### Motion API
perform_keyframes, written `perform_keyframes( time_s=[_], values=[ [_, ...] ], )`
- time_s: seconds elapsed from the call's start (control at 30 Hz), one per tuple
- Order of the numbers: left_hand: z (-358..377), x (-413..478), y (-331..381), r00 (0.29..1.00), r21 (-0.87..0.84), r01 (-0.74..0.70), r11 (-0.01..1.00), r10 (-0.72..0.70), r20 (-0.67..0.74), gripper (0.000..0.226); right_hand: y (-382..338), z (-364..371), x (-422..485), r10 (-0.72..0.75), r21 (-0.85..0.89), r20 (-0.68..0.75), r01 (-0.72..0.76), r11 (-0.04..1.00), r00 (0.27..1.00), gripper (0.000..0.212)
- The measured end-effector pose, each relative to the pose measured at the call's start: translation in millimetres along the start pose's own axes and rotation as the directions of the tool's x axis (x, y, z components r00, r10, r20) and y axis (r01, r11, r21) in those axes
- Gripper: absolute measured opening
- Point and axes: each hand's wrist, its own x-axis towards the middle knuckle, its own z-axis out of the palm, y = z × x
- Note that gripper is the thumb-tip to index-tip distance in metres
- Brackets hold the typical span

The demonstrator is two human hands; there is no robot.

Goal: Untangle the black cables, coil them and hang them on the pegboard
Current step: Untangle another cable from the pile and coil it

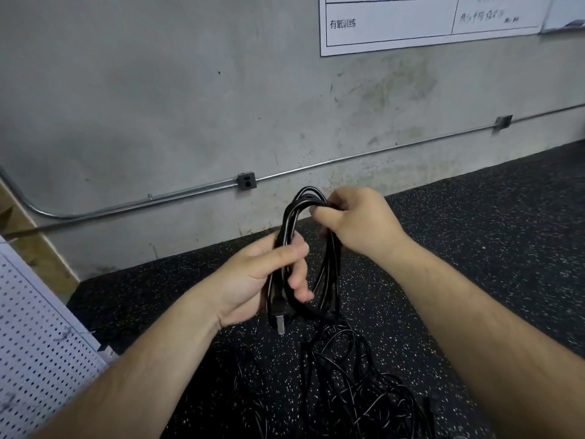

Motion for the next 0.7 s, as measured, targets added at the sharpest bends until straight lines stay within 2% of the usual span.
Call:
perform_keyframes(
  time_s=[0.1,0.2,0.33,0.4,0.43,0.47,0.53,0.57,0.63,0.7],
  values=[
    [-2,2,0,0.998,0.404,0.016,0.914,0.01,-0.06,0.018,4,-10,2,0.072,0.191,0.043,-0.079,0.978,0.996,0.015],
    [-4,3,9,0.984,0.716,0.109,0.69,0.025,-0.174,0.019,4,-12,1,0.125,0.346,0.112,-0.157,0.925,0.986,0.01],
    [-12,5,6,0.959,0.907,0.125,0.402,0.186,-0.215,0.024,3,-2,0,0.152,0.388,0.147,-0.198,0.9,0.977,0.007],
    [-14,6,-3,0.955,0.932,0.097,0.349,0.231,-0.186,0.03,3,5,-2,0.137,0.399,0.108,-0.169,0.901,0.985,0.006],
    [-16,7,-9,0.957,0.912,0.084,0.401,0.224,-0.186,0.033,3,8,-2,0.11,0.396,0.077,-0.132,0.909,0.991,0.006],
    [-17,8,-12,0.962,0.855,0.079,0.513,0.184,-0.199,0.038,3,10,-3,0.066,0.378,0.05,-0.08,0.922,0.997,0.005],
    [-17,8,-16,0.973,0.628,0.096,0.772,0.062,-0.224,0.065,1,11,-4,-0.04,0.328,0.038,0.026,0.944,0.998,0.007],
    [-19,9,-16,0.968,0.509,0.105,0.854,0.029,-0.248,0.08,-1,11,-4,-0.071,0.321,0.048,0.051,0.946,0.996,0.008],
    [-21,11,-11,0.944,0.396,0.138,0.908,0.0,-0.329,0.092,-5,12,-2,-0.087,0.342,0.079,0.055,0.938,0.993,0.011],
    [-20,9,-6,0.935,0.418,0.132,0.899,0.027,-0.355,0.08,-8,15,-1,-0.111,0.328,0.115,0.068,0.942,0.987,0.013]
  ],
)
